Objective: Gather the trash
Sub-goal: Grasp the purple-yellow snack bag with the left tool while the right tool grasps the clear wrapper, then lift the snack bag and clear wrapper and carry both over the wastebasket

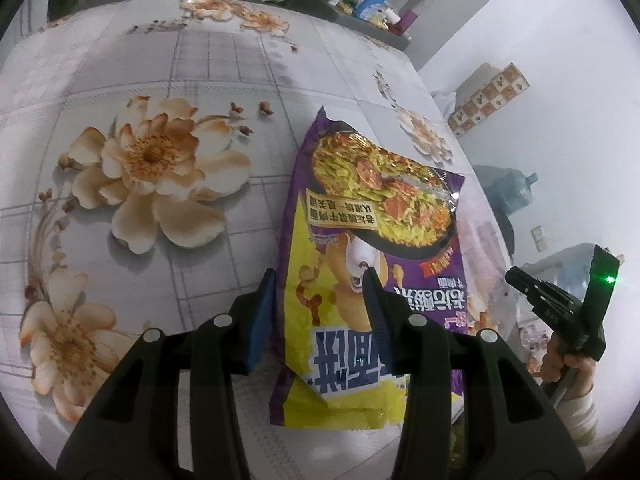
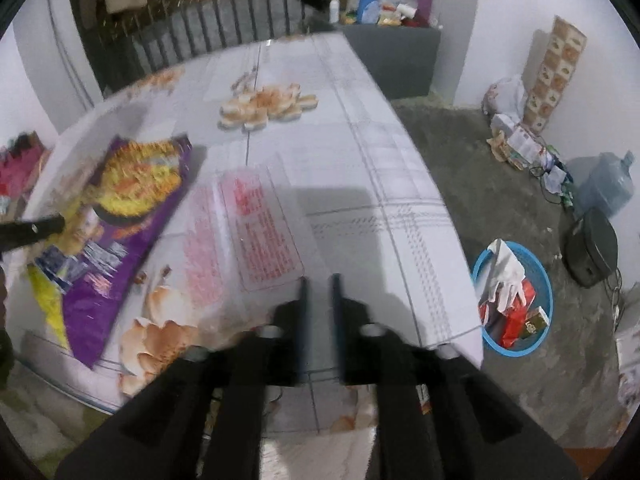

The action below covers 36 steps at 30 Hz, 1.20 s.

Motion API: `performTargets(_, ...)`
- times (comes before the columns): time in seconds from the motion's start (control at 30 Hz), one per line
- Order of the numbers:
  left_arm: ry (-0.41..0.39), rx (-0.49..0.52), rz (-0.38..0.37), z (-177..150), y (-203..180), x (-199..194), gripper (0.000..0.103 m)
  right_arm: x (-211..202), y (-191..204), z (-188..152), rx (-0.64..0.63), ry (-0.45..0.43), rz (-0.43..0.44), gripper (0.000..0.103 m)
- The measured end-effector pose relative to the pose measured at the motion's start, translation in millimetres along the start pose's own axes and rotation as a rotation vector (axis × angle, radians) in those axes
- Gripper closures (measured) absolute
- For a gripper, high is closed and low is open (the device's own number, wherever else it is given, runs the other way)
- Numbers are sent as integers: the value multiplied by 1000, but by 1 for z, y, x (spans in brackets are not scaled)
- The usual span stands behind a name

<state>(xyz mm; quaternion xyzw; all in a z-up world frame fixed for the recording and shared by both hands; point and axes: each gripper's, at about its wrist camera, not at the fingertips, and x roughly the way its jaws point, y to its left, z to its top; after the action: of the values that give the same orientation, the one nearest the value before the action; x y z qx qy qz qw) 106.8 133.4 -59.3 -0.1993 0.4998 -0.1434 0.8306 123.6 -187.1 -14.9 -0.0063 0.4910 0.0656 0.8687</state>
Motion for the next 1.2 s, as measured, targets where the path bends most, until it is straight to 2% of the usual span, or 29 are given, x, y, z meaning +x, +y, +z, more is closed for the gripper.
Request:
performTargets(0.07,6,-24,-29,-1,2,1,62,-20,-1,1,35,-94,19,62)
performTargets(0.13,11,-49,-55,-2,5,1,62,-38,2,2,42,-167,59,62)
performTargets(0.23,19,-75,-97,-6,8,1,62,-52,23,3,0,-243,186,62)
performTargets(0.3,26,-87,-125,-9,9,2,62,-41,48,1,-28,-196,299,66)
performTargets(0.37,35,-106,-155,-12,9,2,64,-25,74,-4,-83,-140,342,76)
performTargets(0.43,40,-129,-194,-13,9,1,64,-8,97,-12,-140,-90,354,82)
performTargets(0.53,24,-157,-307,-14,9,-6,64,21,114,-21,-153,13,372,92)
performTargets(0.67,25,-165,-389,-16,7,-6,64,25,117,-22,-150,15,391,95)
performTargets(0.9,81,-194,-398,-14,3,22,64,29,109,-20,-126,10,428,97)
performTargets(0.97,82,-178,-384,-14,-5,27,68,29,108,-21,-128,5,431,97)
performTargets(1.03,76,-133,-333,-14,-15,29,82,28,108,-22,-126,2,431,97)
performTargets(1.07,60,-82,-268,-14,-25,30,86,27,108,-23,-127,-2,429,97)
performTargets(1.13,31,-1,-186,-14,-39,27,95,23,106,-25,-129,-9,418,97)
performTargets(1.2,-1,31,-171,-13,-46,20,98,16,100,-25,-117,-29,416,97)
